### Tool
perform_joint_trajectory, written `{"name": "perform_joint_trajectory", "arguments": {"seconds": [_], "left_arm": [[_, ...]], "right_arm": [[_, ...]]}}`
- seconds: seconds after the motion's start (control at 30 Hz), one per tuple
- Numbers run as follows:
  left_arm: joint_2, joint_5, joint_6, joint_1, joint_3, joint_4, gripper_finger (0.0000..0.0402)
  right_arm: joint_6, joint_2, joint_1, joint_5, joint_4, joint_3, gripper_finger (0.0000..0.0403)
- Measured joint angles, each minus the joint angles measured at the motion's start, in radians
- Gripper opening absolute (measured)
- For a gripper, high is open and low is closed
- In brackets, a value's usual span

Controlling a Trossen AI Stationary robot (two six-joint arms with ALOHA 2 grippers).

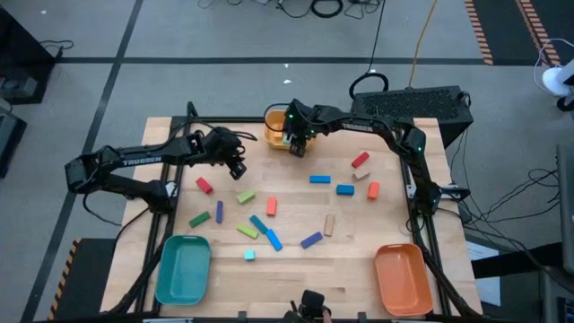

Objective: Sort blocks by size
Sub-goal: Put the orange square block into the yellow bin, then put the blue square block into the yellow bin

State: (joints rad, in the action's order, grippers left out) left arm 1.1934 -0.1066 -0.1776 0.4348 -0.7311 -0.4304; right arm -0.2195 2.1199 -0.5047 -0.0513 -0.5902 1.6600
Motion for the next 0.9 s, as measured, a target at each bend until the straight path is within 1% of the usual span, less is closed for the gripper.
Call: {"name": "perform_joint_trajectory", "arguments": {"seconds": [0.2,0.53,0.67,0.77,0.9], "left_arm": [[0.0,-0.002,0.0,-0.02,0.001,-0.002,0.0164],[0.0,-0.006,0.0,-0.046,0.001,-0.004,0.0164],[0.0,-0.006,0.0,-0.062,0.001,-0.006,0.0164],[0.0,-0.022,0.001,-0.075,0.001,-0.006,0.0164],[0.0,-0.063,0.0,-0.101,0.001,-0.006,0.0164]], "right_arm": [[-0.005,-0.052,0.0,0.001,-0.014,-0.001,0.0187],[-0.017,-0.177,0.003,0.012,-0.162,-0.007,0.0174],[-0.008,-0.238,0.019,0.083,-0.17,-0.071,0.017],[-0.001,-0.296,0.04,0.102,-0.17,-0.146,0.0168],[0.056,-0.393,0.083,0.106,-0.144,-0.278,0.0161]]}}
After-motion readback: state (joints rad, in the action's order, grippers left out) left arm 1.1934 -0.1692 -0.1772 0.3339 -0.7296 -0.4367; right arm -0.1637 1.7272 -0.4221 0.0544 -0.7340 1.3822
